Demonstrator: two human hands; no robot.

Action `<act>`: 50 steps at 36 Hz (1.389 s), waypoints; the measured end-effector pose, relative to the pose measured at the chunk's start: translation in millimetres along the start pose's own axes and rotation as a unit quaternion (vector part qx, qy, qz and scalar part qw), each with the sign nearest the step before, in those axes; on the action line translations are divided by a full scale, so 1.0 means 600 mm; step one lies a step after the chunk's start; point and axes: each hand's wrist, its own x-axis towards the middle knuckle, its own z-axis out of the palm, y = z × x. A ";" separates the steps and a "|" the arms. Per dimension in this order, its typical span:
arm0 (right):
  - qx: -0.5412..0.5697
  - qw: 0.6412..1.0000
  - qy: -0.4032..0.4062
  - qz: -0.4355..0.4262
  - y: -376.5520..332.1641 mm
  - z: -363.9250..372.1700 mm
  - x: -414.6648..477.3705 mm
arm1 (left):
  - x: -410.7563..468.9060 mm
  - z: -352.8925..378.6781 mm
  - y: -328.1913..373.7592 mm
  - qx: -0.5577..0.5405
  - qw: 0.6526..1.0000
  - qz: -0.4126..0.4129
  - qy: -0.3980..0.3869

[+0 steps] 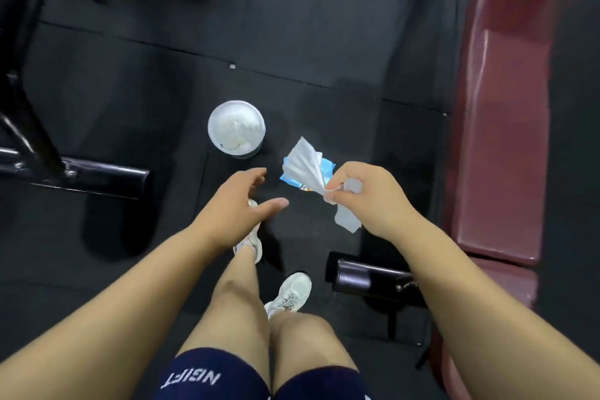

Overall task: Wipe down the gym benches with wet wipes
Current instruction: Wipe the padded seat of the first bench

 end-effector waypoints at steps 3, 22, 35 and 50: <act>0.030 0.999 -0.019 -0.022 -0.075 -0.001 -0.055 | -0.072 -0.046 0.038 -0.057 0.998 0.037 0.016; -0.122 0.975 -0.076 -0.169 -0.455 0.166 -0.068 | -0.262 -0.454 0.069 0.047 0.980 0.193 0.026; 0.040 0.984 -0.021 -0.172 -0.675 0.317 0.014 | -0.269 -0.688 -0.039 -0.248 0.937 0.208 0.132; -0.036 0.978 -0.073 -0.193 -0.834 0.369 0.192 | -0.174 -0.817 -0.092 -0.307 0.895 0.115 0.304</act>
